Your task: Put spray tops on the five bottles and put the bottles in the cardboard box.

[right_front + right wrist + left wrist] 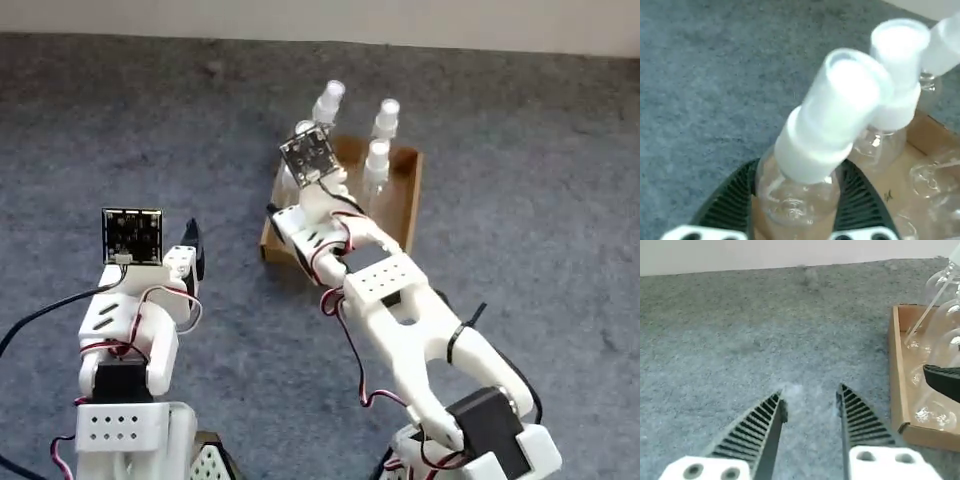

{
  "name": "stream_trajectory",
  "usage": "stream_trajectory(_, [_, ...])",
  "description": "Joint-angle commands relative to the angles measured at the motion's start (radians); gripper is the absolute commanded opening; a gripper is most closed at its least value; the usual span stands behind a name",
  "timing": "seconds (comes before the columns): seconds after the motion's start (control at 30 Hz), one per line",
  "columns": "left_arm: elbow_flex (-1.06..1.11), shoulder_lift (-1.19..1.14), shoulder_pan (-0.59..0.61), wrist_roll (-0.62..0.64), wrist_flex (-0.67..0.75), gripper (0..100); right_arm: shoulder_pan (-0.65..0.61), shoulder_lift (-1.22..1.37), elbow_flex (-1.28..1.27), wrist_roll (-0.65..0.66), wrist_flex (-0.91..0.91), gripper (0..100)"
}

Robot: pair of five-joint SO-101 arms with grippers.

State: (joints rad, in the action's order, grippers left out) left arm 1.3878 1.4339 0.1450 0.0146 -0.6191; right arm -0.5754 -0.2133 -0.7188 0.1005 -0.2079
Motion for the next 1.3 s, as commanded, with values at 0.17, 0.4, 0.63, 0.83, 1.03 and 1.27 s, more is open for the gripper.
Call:
stream_trajectory(0.17, [-0.004, 0.008, 0.007, 0.008, 0.018, 12, 0.007, -0.012, -0.025, 0.012, 0.025, 1.0])
stream_trajectory(0.4, [-0.004, 0.008, 0.007, 0.008, 0.018, 12, 0.007, -0.012, -0.03, 0.012, 0.025, 2.5])
stream_trajectory(0.63, [-0.004, 0.008, 0.007, 0.008, 0.018, 12, 0.007, -0.012, -0.03, 0.012, 0.025, 16.0])
stream_trajectory(0.83, [-0.004, 0.008, 0.007, 0.008, 0.018, 12, 0.007, -0.021, -0.03, 0.012, 0.025, 18.8])
stream_trajectory(1.03, [-0.004, 0.008, 0.007, 0.008, 0.018, 12, 0.007, -0.022, -0.028, 0.012, 0.024, 18.8])
stream_trajectory(1.27, [-0.004, 0.008, 0.007, 0.008, 0.018, 12, 0.007, -0.022, -0.028, 0.012, 0.024, 19.0])
